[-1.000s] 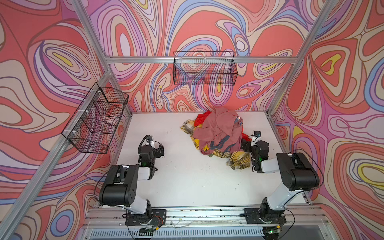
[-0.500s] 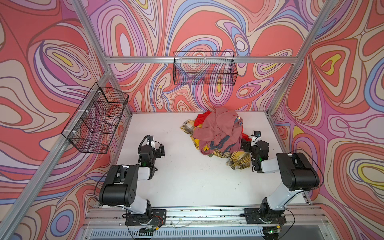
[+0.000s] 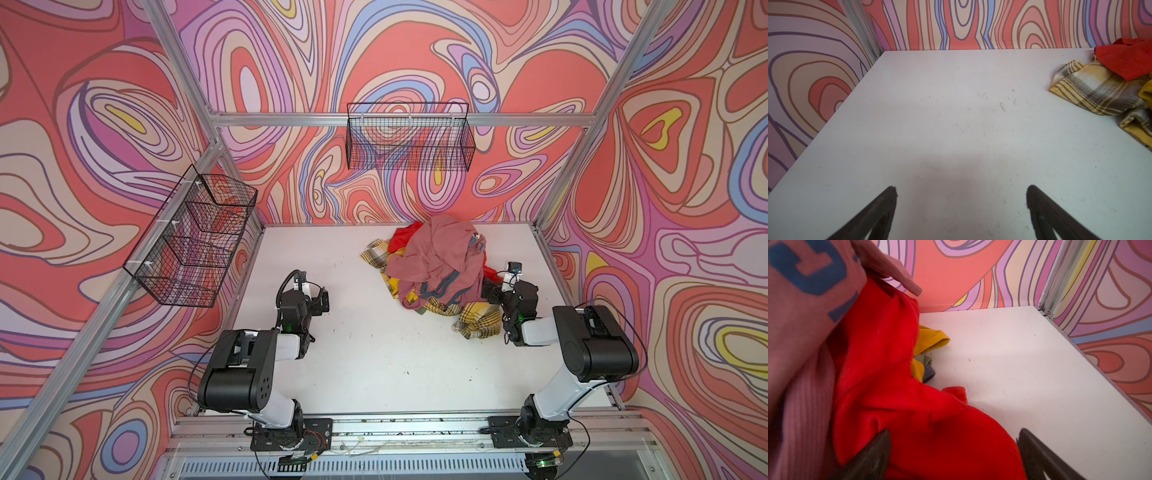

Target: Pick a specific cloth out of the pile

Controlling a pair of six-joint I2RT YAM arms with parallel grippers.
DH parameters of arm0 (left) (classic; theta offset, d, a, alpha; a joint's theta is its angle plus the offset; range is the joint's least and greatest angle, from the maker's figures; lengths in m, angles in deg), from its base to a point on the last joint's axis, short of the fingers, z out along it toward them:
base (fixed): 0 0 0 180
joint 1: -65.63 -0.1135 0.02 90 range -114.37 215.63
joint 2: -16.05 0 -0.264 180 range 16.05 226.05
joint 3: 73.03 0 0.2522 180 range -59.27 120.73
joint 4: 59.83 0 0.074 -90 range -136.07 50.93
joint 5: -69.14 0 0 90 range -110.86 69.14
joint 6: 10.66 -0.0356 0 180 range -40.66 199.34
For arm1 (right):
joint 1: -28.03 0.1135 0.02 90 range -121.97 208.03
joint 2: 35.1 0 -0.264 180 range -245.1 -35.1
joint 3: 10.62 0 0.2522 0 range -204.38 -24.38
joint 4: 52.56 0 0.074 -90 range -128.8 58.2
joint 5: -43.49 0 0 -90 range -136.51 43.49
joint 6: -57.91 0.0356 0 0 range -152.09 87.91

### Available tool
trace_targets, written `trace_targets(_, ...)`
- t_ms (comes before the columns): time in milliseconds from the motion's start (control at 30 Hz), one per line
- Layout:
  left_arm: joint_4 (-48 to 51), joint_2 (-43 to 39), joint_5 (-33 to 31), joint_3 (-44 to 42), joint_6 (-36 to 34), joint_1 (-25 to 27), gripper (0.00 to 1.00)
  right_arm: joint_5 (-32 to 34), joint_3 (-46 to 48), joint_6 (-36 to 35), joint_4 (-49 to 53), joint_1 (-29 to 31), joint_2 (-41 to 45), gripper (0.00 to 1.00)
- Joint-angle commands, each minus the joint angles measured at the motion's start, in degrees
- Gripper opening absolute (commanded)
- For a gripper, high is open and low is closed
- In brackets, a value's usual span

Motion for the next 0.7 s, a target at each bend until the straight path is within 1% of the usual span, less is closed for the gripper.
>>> trace_targets(0,-0.4,0.4,0.7,0.4,-0.9,0.2,1.0,-0.1,-0.2,0.3,-0.6,0.2,-0.6,0.98)
trace_targets(133,0.0,0.2,-0.4,0.5,-0.7,0.2,1.0,-0.2,0.0,0.4,-0.7,0.2,-0.4,0.97)
trace_targets(167,1.3,-0.5,-0.6,0.9,-0.5,0.2,1.0,0.1,0.2,0.5,-1.1,0.2,-0.3,0.97)
trace_targets(200,4.0,-1.8,-0.7,1.8,-0.5,0.3,1.0,2.1,-0.1,1.4,-0.2,0.2,0.5,0.97)
trace_targets(233,8.7,-3.8,-1.4,3.3,-0.1,0.2,1.0,4.2,-0.6,2.6,2.1,0.0,2.0,0.97)
trace_targets(267,16.8,-6.1,-3.1,6.3,0.9,0.2,1.0,5.2,-2.0,4.1,7.3,-0.6,4.2,0.97)
trace_targets(300,25.7,-8.2,-5.3,11.0,3.2,0.2,1.0,4.8,-4.8,6.5,15.7,-2.0,7.3,0.95)
trace_targets(367,37.2,-10.7,-7.0,17.0,7.4,0.2,1.0,0.7,-8.6,11.5,27.7,-4.9,11.0,0.9)
trace_targets(400,40.9,-11.8,-5.8,19.1,9.1,0.2,1.0,-1.1,-9.5,12.7,31.0,-5.4,12.9,0.89)
trace_targets(467,42.6,-13.9,-3.1,20.1,12.5,0.4,1.0,-3.2,-9.8,13.7,34.7,-5.5,16.7,0.89)
trace_targets(533,42.1,-15.9,-1.6,19.3,15.7,1.2,1.0,-4.6,-10.6,15.1,38.8,-5.6,20.2,0.89)
trace_targets(600,42.2,-17.6,-2.0,18.6,18.7,2.5,1.0,-5.6,-11.6,16.4,43.3,-5.5,23.6,0.89)
trace_targets(667,42.4,-18.9,-2.3,17.9,21.5,4.7,1.0,-8.0,-12.4,16.9,47.2,-5.5,27.0,0.89)
